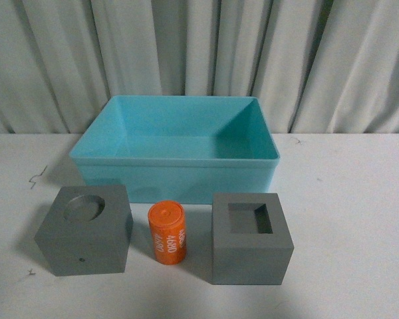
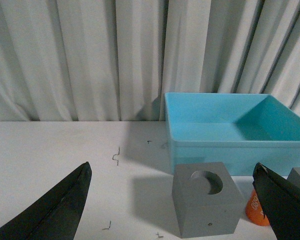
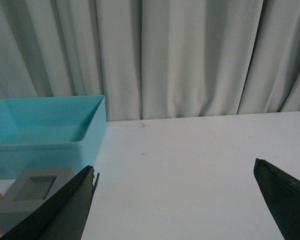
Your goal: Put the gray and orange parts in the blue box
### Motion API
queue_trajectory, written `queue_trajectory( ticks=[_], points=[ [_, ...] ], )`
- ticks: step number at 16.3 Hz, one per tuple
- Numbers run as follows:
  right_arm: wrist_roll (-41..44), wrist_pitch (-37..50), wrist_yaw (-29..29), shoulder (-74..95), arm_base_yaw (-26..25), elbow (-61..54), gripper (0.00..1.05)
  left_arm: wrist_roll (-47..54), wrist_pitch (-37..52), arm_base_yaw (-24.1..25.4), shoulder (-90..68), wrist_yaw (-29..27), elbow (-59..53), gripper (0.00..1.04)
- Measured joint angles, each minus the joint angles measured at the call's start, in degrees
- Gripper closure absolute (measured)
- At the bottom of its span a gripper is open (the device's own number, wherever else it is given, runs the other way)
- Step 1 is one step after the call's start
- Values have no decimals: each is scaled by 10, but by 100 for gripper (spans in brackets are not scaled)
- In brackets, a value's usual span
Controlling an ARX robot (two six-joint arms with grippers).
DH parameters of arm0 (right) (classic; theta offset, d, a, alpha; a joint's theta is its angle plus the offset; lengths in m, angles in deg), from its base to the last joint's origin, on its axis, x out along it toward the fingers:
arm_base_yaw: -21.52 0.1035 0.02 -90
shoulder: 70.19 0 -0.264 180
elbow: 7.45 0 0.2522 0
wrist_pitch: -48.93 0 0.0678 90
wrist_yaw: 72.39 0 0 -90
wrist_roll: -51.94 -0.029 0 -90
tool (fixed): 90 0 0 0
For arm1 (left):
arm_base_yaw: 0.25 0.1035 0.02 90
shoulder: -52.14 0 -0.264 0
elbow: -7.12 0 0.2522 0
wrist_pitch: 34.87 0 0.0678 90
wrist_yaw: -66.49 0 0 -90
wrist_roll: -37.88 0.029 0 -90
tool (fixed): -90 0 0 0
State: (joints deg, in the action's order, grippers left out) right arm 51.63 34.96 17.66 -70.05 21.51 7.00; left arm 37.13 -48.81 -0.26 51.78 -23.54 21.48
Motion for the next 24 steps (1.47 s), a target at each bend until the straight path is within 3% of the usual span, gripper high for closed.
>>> queue_trajectory(
  ticks=[17, 18, 19, 20, 21, 24],
  points=[
    [0, 0, 0, 0, 0, 0, 6, 0, 0, 0, 0, 0, 0, 7],
    [-14, -31, 35, 20, 9, 12, 6, 0, 0, 0, 0, 0, 0, 7],
    [-47, -1, 78, 145, 10, 51, 6, 0, 0, 0, 0, 0, 0, 7],
    [-65, 46, 67, 259, -44, 104, 6, 0, 1, 0, 0, 2, 0, 7],
    [-74, 68, 87, 336, -57, 145, 6, 0, 0, 0, 0, 0, 0, 7],
    [-79, 64, 95, 381, -41, 140, 6, 0, 0, 0, 0, 0, 0, 7]
  ],
)
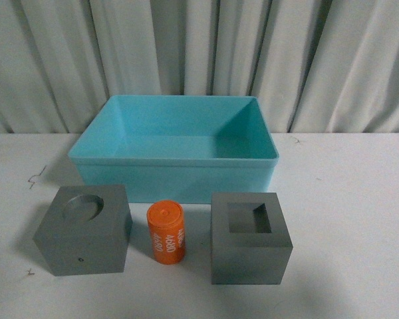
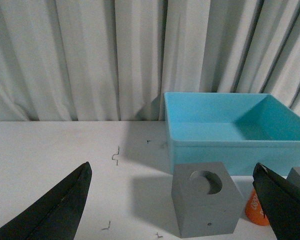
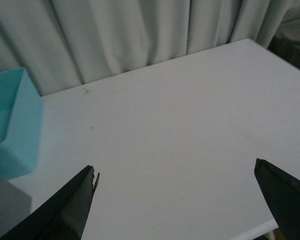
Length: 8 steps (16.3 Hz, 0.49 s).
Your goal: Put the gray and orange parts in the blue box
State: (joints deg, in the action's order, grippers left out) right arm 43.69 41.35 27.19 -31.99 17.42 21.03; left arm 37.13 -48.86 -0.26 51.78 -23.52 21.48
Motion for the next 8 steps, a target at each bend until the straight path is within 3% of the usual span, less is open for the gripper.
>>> queue_trajectory(
  ticks=[1, 4, 5, 8],
  points=[
    [-8, -4, -48, 7, -17, 2, 6, 0, 0, 0, 0, 0, 0, 7],
    [-16, 94, -148, 126, -25, 26, 6, 0, 0, 0, 0, 0, 0, 7],
    [-17, 141, -177, 200, -10, 56, 6, 0, 0, 0, 0, 0, 0, 7],
    [-16, 190, -175, 392, 81, 136, 6, 0, 0, 0, 0, 0, 0, 7]
  ],
)
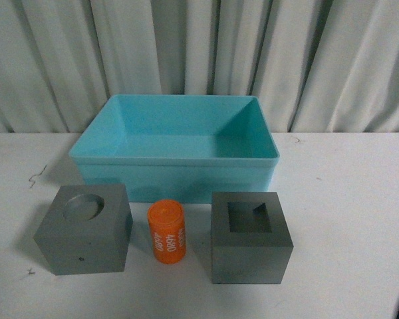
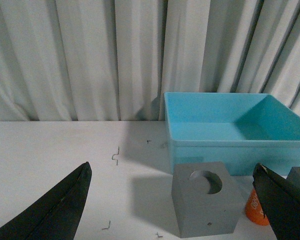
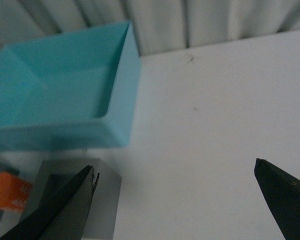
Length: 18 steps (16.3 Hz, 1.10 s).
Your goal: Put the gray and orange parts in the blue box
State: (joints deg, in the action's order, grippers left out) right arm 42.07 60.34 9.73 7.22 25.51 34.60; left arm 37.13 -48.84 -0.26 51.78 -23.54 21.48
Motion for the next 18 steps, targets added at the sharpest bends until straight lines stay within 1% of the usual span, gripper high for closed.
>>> queue_trajectory(
  ticks=[1, 2, 3, 5, 10, 11, 14, 15, 16, 18],
  points=[
    [-1, -4, 17, 52, 36, 19, 6, 0, 0, 0, 0, 0, 0, 7],
    [-7, -7, 19, 89, 63, 34, 6, 0, 0, 0, 0, 0, 0, 7],
    [-8, -15, 39, 127, 94, 53, 6, 0, 0, 0, 0, 0, 0, 7],
    [-18, -35, 54, 190, 142, 97, 6, 0, 0, 0, 0, 0, 0, 7],
    [-33, -77, 87, 275, 177, 163, 6, 0, 0, 0, 0, 0, 0, 7],
    [-43, -90, 90, 304, 197, 200, 6, 0, 0, 0, 0, 0, 0, 7],
    [-54, -111, 97, 332, 205, 217, 7, 0, 0, 0, 0, 0, 0, 7],
    [-60, -115, 103, 336, 209, 223, 14, 0, 0, 0, 0, 0, 0, 7],
    [-65, -117, 110, 339, 212, 226, 25, 0, 0, 0, 0, 0, 0, 7],
    [-69, -115, 119, 339, 220, 226, 39, 0, 0, 0, 0, 0, 0, 7]
  ],
)
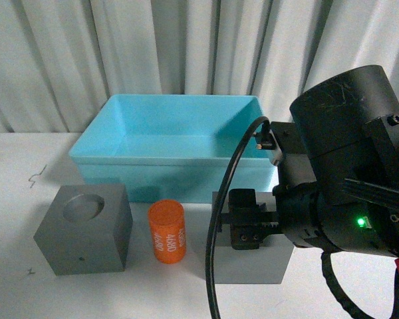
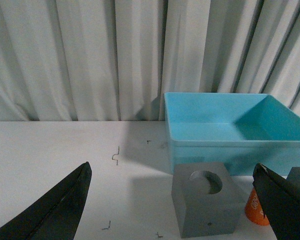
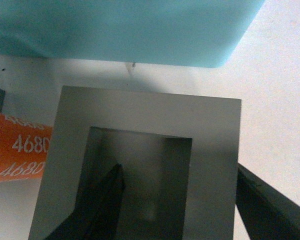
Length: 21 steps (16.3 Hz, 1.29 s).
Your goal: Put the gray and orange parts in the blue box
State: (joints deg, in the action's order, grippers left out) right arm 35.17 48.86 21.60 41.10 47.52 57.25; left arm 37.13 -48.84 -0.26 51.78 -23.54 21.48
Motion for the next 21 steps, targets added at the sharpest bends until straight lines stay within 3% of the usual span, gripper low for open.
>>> queue_trajectory(
  ticks=[2, 6, 14, 15, 16, 18, 21],
  points=[
    [-6, 7, 11, -1, 0, -5, 59, 0, 0, 0, 0, 0, 0, 7],
    [-4, 13, 18, -26, -11, -33, 85, 0, 0, 0, 0, 0, 0, 7],
    [47, -4, 16, -219, -61, -79, 86, 0, 0, 0, 0, 0, 0, 7],
    [88, 23, 19, -237, -99, 52, 86, 0, 0, 0, 0, 0, 0, 7],
    [102, 4, 15, -113, -103, 175, 86, 0, 0, 0, 0, 0, 0, 7],
    [85, -90, 24, 126, -73, 415, 86, 0, 0, 0, 0, 0, 0, 7],
    [72, -117, 31, 184, -61, 481, 86, 0, 0, 0, 0, 0, 0, 7]
  ],
)
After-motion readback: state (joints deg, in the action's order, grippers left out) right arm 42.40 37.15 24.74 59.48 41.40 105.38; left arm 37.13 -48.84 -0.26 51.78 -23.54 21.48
